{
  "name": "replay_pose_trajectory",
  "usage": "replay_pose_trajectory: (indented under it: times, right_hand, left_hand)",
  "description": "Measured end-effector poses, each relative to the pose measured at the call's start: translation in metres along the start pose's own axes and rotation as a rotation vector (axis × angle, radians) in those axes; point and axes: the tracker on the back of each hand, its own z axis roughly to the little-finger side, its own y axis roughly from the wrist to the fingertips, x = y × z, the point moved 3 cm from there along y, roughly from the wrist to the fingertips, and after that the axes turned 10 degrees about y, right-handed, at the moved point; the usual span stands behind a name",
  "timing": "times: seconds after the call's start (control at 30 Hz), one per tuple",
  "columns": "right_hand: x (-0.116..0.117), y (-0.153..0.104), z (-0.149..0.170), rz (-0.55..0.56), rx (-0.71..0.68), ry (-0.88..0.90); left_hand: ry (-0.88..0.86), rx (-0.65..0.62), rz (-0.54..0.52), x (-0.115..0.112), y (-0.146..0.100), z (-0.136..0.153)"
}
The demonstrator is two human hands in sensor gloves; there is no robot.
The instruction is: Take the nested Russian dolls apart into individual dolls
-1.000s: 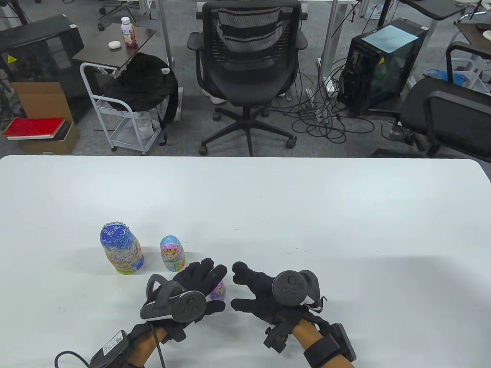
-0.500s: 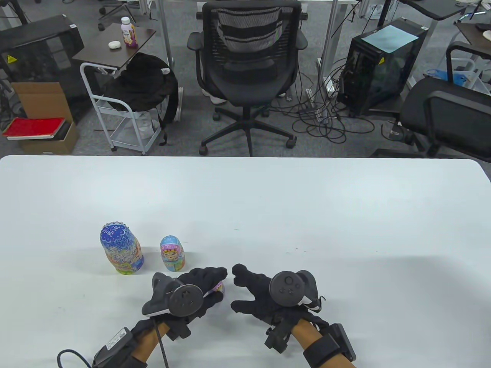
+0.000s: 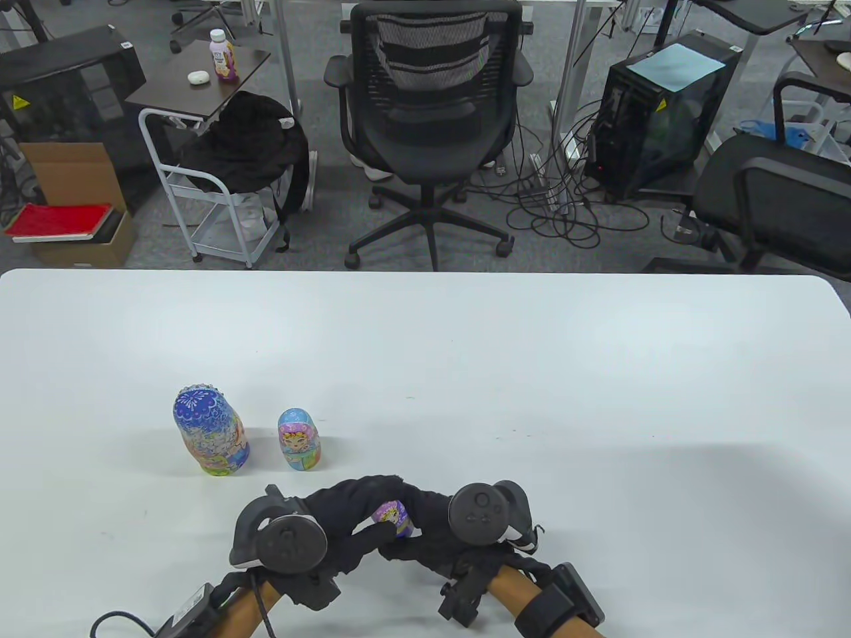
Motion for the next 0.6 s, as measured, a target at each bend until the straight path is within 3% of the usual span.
replay_pose_trajectory:
  times: [0.27,0.5,0.6]
  right_hand:
    - [0.003,0.004,0.003,-0.125,0.003,0.198]
    - [-0.007,0.002,0.01,-0.075,0.032,0.051]
    - [-0.011,0.001,0.014,-0.062,0.045,0.06]
  left_hand:
    - [-0.046,-0.05,0.056,0.011,0.002,-0.006]
    - [0.02,-0.015,-0.074,0.042,-0.015,0.003]
    - [0.108,0.053,-0.049,0.052,-0.022,0.014]
